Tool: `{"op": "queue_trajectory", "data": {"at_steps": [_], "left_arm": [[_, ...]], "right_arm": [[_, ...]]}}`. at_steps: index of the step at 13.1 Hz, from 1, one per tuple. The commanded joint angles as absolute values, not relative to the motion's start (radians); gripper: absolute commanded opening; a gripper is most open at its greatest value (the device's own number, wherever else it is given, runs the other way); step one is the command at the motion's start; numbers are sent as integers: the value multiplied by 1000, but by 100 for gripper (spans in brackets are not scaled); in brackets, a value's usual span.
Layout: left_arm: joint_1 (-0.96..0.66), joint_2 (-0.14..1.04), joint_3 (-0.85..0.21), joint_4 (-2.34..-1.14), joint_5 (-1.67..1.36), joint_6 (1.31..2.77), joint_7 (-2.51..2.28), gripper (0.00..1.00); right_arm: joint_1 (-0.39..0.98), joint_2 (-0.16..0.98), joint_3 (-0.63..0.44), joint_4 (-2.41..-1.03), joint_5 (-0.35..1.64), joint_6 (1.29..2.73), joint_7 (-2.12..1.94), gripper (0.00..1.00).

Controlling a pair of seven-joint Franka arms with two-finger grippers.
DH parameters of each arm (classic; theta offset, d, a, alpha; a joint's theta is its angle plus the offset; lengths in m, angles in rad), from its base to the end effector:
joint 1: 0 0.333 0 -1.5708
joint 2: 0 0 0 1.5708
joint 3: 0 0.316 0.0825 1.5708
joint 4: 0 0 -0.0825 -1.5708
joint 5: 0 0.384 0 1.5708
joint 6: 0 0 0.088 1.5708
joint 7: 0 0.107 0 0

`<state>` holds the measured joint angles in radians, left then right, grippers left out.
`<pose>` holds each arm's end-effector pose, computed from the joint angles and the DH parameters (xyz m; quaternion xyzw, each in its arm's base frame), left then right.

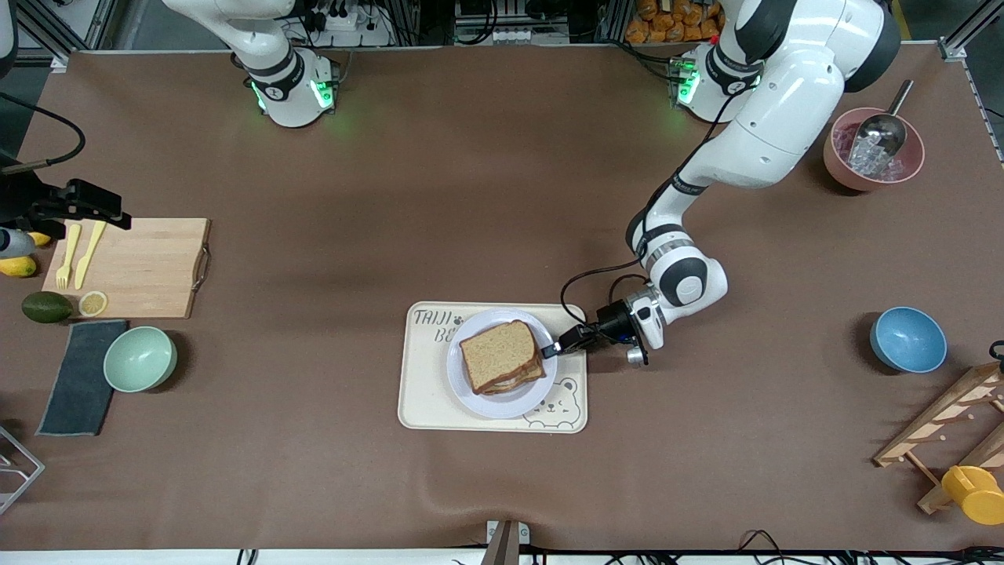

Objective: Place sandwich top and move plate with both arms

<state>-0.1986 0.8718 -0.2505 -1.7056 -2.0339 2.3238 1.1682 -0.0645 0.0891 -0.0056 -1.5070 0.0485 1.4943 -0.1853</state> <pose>0.5900 -0.2891 0.0986 0.7822 0.1394 0.1190 0.5955 0.5719 -0.0345 0.5979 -0.9967 -0.0581 0.0474 0.0303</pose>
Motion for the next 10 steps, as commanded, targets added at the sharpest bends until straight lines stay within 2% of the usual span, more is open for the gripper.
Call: {"op": "queue_trajectory", "data": {"at_steps": [1,10], "left_arm": [[-201,877,-255,-1692,-2037,2324,1180,0],[-187,882,-252,-1697,-2023,2322,1209,0]], "right_arm": [[-72,86,2,-1503,48,1494,-176,100],[-71,87,2,-1505,48,1494,-176,100]]}}
